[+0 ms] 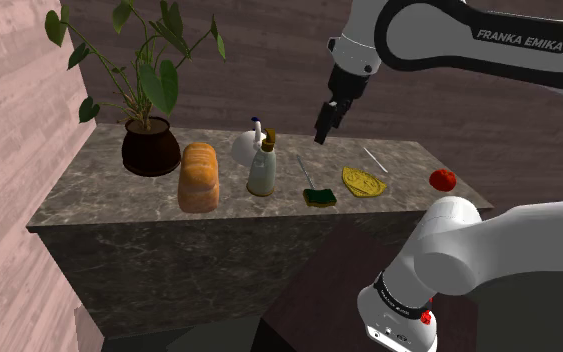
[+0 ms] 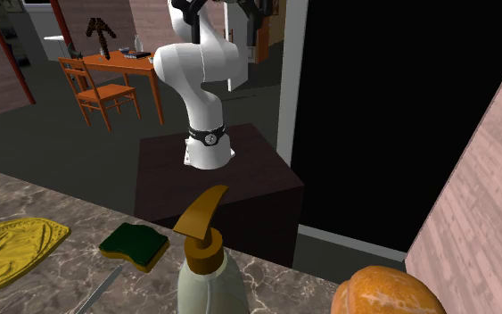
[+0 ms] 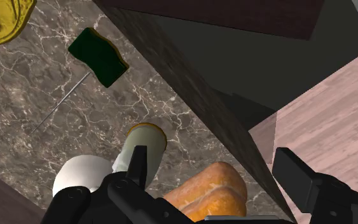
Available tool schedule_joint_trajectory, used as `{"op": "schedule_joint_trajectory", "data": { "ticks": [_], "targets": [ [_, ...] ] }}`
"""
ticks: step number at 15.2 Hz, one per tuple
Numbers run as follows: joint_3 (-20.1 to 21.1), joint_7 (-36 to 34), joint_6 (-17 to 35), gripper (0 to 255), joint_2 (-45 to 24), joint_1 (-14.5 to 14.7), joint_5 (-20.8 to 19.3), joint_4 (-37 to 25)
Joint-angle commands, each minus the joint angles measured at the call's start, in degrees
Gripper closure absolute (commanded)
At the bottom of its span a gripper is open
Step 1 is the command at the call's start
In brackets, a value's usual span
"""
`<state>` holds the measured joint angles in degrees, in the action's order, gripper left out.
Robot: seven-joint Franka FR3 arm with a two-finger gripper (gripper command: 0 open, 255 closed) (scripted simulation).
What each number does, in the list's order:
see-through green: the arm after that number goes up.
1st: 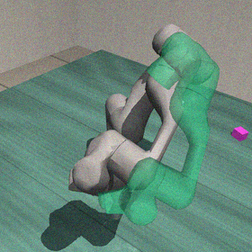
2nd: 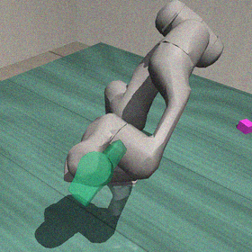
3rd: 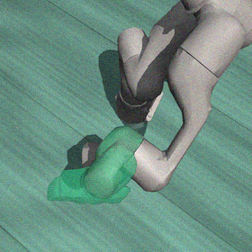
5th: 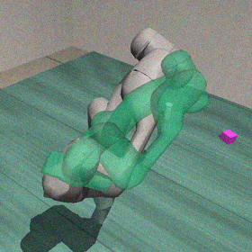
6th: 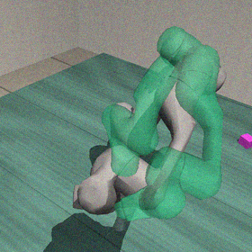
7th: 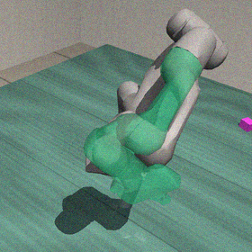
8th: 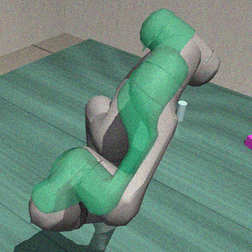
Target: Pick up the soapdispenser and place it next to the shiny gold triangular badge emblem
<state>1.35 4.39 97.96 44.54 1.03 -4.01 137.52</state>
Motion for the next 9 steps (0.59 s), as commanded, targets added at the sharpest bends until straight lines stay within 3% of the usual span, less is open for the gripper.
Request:
{"op": "schedule_joint_trajectory", "data": {
  "ticks": [1,9],
  "targets": [
    [0.0,0.0,0.0,0,0.0,0.0,0.0,0.0],
    [-2.8,2.8,9.9,0,-17.4,-1.6,-2.3,-6.4]
  ]
}}
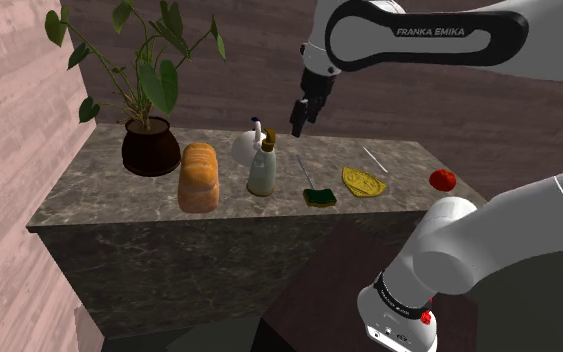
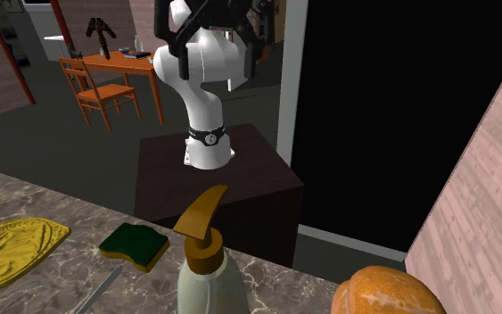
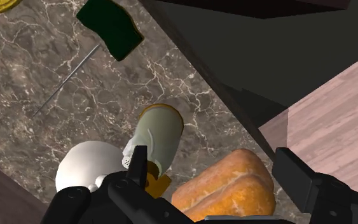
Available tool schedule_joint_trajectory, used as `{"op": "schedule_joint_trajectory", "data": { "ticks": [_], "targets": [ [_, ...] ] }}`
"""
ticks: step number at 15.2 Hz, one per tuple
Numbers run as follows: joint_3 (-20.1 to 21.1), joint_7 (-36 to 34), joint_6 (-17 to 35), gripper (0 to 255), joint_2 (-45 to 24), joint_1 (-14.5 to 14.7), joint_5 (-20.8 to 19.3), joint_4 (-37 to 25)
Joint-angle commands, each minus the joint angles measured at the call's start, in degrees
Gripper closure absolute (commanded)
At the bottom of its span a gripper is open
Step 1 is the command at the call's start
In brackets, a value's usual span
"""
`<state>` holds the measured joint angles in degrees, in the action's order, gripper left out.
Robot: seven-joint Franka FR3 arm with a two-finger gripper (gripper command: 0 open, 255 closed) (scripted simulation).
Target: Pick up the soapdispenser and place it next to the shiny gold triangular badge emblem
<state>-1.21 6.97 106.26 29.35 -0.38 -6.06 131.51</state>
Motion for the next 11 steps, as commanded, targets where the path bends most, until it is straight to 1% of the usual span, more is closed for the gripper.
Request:
{"op": "schedule_joint_trajectory", "data": {
  "ticks": [1,6,11],
  "targets": [
    [-0.6,0.6,2.6,0,-4.4,-0.3,-0.4,-1.6],
    [-2.0,2.3,6.4,0,-15.7,-1.0,-1.0,-8.3],
    [-3.2,4.2,8.6,0,-27.1,-1.7,-0.9,-16.9]
  ]
}}
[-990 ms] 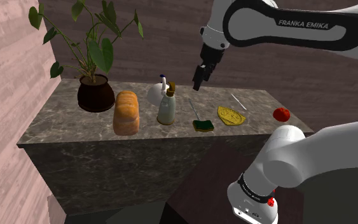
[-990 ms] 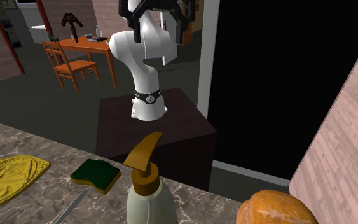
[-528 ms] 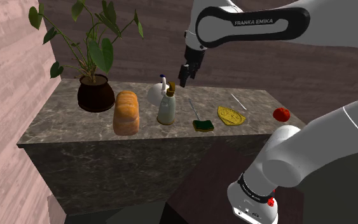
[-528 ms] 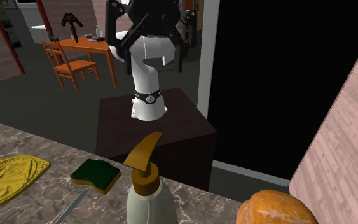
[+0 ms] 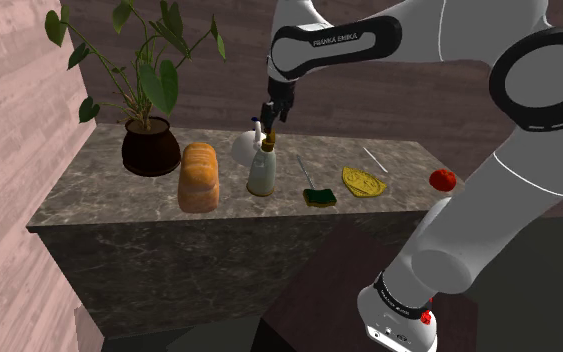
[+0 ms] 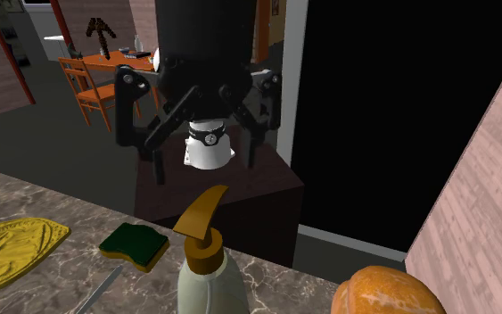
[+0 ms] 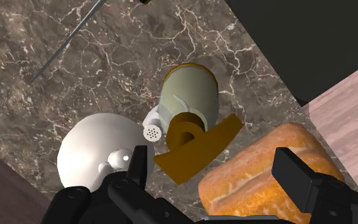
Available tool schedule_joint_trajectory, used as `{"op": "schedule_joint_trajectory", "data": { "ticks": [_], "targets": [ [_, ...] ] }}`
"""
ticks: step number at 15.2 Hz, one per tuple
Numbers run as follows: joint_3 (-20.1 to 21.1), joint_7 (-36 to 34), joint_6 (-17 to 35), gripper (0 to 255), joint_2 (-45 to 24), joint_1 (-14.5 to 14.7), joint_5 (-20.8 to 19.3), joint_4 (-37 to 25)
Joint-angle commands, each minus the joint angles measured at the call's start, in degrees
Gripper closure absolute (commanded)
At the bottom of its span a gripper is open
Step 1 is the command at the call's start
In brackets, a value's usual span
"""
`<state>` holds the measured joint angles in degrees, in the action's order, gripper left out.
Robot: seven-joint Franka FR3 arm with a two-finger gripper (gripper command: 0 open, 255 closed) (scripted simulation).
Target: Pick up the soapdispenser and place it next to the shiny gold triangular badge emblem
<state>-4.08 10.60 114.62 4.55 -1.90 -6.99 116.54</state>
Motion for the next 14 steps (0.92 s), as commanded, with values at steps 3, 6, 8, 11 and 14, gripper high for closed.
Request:
{"op": "schedule_joint_trajectory", "data": {
  "ticks": [3,6,8,11,14],
  "targets": [
    [-0.7,1.4,0.7,0,-7.7,-0.6,0.2,-6.6],
    [-0.8,1.4,2.9,0,-8.4,-0.8,0.2,-5.2],
    [-0.9,1.4,4.3,0,-8.9,-0.8,0.2,-4.2],
    [-1.0,1.4,6.1,0,-9.6,-1.0,0.1,-3.1],
    [-1.0,1.4,6.1,0,-9.6,-1.0,0.1,-3.1]
  ]
}}
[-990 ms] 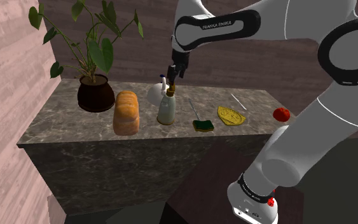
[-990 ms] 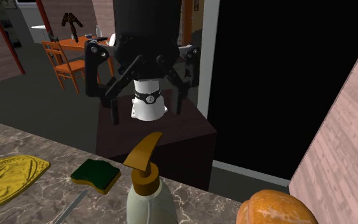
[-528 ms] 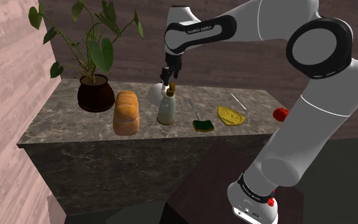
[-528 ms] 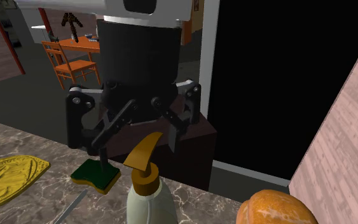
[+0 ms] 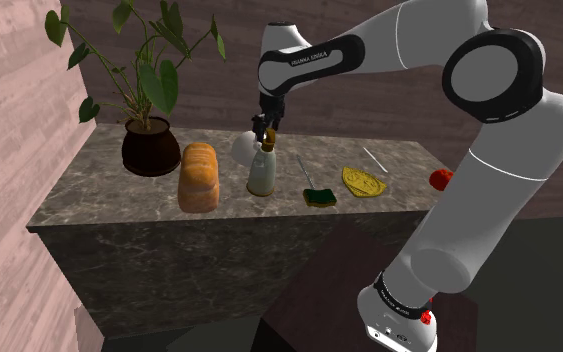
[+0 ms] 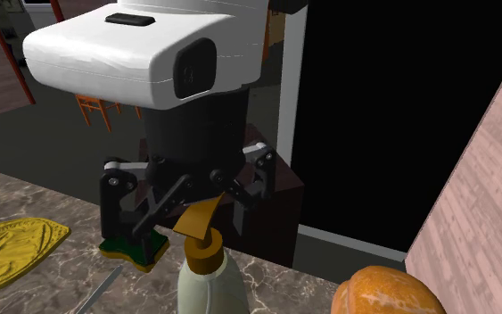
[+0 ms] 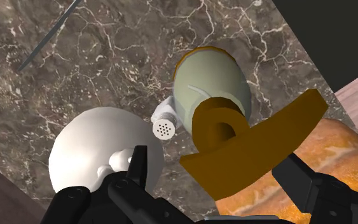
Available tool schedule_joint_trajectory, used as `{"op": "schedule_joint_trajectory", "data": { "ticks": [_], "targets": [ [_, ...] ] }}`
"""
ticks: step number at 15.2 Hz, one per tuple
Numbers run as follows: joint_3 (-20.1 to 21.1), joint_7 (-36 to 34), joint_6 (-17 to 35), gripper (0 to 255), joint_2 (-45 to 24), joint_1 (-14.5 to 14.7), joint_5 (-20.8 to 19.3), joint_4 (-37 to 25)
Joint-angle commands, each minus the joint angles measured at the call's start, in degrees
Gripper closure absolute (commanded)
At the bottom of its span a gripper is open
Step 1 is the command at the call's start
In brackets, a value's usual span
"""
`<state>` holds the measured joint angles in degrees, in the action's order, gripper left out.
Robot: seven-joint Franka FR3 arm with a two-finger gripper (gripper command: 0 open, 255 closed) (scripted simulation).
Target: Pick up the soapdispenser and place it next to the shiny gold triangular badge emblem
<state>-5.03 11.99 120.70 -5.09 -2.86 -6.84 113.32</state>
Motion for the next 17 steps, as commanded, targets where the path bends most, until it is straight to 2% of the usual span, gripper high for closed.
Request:
{"op": "schedule_joint_trajectory", "data": {
  "ticks": [1,4,5,14,17],
  "targets": [
    [0.0,0.0,0.1,0,0.0,0.0,0.0,0.1],
    [0.0,0.0,0.1,0,0.0,0.0,0.0,0.1],
    [0.0,0.0,0.1,255,0.0,0.0,0.0,0.1],
    [0.0,0.0,0.1,255,0.0,0.0,0.0,0.1],
    [0.0,0.2,-2.1,255,0.8,0.0,0.1,-1.4]
  ]
}}
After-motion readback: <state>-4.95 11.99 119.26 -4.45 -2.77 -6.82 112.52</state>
